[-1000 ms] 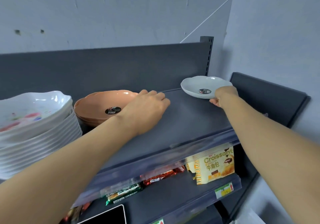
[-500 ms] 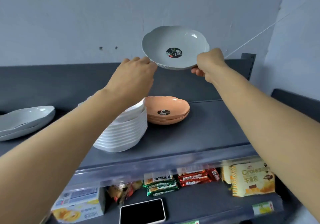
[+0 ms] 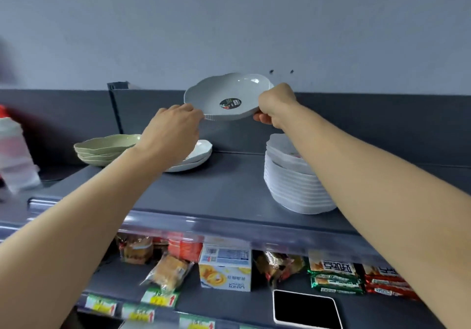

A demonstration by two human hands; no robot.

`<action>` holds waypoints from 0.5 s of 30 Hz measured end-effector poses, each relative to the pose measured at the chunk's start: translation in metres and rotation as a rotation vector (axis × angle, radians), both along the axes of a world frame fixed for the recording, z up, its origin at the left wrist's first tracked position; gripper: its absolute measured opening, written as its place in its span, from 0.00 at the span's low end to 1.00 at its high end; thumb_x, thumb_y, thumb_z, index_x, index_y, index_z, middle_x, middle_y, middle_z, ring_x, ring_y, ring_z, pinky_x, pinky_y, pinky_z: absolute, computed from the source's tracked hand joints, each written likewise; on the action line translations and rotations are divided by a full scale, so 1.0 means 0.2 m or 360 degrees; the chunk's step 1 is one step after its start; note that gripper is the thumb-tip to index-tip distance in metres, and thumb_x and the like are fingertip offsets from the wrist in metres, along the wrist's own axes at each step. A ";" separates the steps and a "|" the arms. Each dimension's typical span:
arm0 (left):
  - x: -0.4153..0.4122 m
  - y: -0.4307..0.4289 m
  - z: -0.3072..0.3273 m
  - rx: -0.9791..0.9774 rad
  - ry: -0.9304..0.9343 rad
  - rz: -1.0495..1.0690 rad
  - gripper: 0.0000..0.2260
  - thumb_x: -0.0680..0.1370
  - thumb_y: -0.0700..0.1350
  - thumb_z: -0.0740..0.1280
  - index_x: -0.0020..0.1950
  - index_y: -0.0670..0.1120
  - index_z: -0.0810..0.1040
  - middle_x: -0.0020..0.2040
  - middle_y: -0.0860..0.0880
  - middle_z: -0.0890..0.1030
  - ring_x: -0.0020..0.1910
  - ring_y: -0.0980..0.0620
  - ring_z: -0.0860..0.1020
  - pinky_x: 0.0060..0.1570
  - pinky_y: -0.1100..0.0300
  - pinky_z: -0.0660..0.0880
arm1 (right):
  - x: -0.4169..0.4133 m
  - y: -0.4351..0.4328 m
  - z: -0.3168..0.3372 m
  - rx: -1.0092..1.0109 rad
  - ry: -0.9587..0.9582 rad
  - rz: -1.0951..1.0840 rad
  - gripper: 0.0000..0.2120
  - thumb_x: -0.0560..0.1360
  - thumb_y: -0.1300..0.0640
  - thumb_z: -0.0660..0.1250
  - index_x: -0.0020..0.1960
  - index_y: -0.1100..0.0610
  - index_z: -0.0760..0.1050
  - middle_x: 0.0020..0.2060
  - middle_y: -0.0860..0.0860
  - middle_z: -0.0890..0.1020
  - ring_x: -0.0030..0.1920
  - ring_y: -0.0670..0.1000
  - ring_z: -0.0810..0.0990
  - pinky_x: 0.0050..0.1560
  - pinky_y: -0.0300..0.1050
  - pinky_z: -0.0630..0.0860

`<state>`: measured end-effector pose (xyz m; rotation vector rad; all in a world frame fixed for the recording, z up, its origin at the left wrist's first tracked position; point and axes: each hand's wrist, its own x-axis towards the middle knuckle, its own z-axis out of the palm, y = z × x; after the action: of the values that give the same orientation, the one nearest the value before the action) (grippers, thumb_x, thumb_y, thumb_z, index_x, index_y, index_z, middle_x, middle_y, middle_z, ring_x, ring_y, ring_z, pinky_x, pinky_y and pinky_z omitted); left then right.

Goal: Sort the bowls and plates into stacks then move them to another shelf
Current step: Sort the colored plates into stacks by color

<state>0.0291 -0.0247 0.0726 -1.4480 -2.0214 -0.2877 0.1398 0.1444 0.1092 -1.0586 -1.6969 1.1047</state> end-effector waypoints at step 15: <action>-0.56 -0.22 -0.26 -0.0262 0.0044 0.0131 0.11 0.78 0.40 0.59 0.59 0.45 0.75 0.56 0.48 0.78 0.57 0.46 0.76 0.57 0.54 0.71 | -0.64 -0.17 -0.38 -0.0420 -0.0269 0.0126 0.16 0.77 0.68 0.53 0.63 0.65 0.70 0.57 0.63 0.78 0.25 0.54 0.75 0.13 0.31 0.65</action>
<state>-0.0823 -0.0679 0.0214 -1.4531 -2.1171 -0.0675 0.0109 0.1105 0.0329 -1.2890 -1.7711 1.3501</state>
